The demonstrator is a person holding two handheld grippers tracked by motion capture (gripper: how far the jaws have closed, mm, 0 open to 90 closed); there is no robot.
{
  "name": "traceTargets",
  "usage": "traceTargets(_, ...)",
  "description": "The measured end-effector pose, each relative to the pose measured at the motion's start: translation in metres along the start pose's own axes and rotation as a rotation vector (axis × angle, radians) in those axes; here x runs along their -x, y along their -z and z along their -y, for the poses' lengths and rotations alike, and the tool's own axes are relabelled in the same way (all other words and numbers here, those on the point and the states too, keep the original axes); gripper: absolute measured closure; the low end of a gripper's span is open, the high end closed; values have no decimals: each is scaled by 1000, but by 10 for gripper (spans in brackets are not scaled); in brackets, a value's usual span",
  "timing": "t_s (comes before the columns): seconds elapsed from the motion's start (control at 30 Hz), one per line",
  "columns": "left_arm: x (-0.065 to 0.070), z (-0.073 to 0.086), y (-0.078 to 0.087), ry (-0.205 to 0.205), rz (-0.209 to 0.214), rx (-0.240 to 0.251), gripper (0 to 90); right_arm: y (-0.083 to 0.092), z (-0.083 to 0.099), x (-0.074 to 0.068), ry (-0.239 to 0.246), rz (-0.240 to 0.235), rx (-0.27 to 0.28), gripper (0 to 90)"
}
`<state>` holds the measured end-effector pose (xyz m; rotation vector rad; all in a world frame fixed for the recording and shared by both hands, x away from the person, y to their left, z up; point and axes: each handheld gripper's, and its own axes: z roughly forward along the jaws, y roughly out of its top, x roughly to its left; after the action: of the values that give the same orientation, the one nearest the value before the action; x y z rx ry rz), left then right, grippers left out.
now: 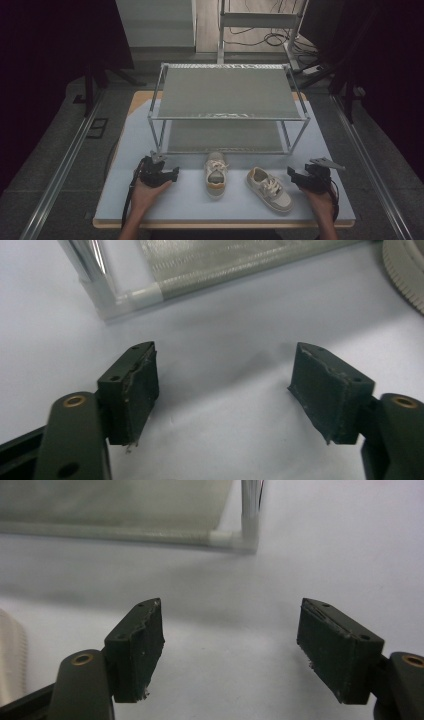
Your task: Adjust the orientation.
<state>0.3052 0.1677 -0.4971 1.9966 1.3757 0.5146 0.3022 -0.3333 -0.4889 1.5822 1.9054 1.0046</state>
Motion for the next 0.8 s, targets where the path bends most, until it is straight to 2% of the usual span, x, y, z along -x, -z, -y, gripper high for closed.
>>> traceTargets(0.1, -1, 1, 8, 1, -4, 22, 282, 7, -1, -3, 6, -14, 35, 278)
traceTargets(0.17, -1, 3, 17, 11, 22, 56, 318, 12, -1, -5, 7, -28, 48, 305)
traceTargets(0.2, -1, 3, 17, 11, 22, 56, 322, 12, -1, -5, 7, -28, 48, 305)
traceTargets(0.23, -1, 3, 22, 18, 44, 76, 322, 14, -1, -6, 13, -33, 56, 340)
traceTargets(0.27, -1, 3, 27, 20, 61, 89, 323, 17, 0, -7, 25, -58, 75, 417)
traceTargets(0.3, 0, 4, 31, 25, 66, 99, 323, 17, 0, -7, 25, -58, 75, 417)
traceTargets(0.37, 1, 5, 40, 26, 60, 114, 340, 23, -1, -8, 37, -89, 98, 504)
traceTargets(0.4, 1, 5, 40, 26, 60, 114, 348, 23, -1, -8, 37, -89, 98, 504)
traceTargets(0.43, 1, 6, 44, 24, 61, 127, 361, 29, -2, -10, 44, -113, 112, 571)
traceTargets(0.47, 1, 6, 44, 24, 61, 127, 372, 29, -2, -10, 44, -113, 112, 571)
traceTargets(0.53, 2, 7, 47, 12, 59, 133, 379, 38, -5, -14, 60, -137, 130, 682)
traceTargets(0.57, 3, 7, 49, 2, 57, 139, 380, 47, -8, -18, 75, -186, 140, 777)
traceTargets(0.63, 4, 9, 55, 0, 43, 165, 385, 56, -10, -26, 101, -229, 154, 838)
traceTargets(0.67, 4, 9, 55, 0, 43, 165, 392, 56, -10, -26, 101, -229, 154, 838)
traceTargets(0.73, 5, 10, 61, 3, 36, 181, 409, 64, -12, -39, 141, -284, 160, 885)
traceTargets(0.77, 5, 10, 63, 5, 47, 177, 441, 70, -14, -54, 184, -329, 163, 894)
traceTargets(0.8, 7, 11, 67, 5, 83, 153, 450, 72, -15, -62, 207, -346, 159, 895)
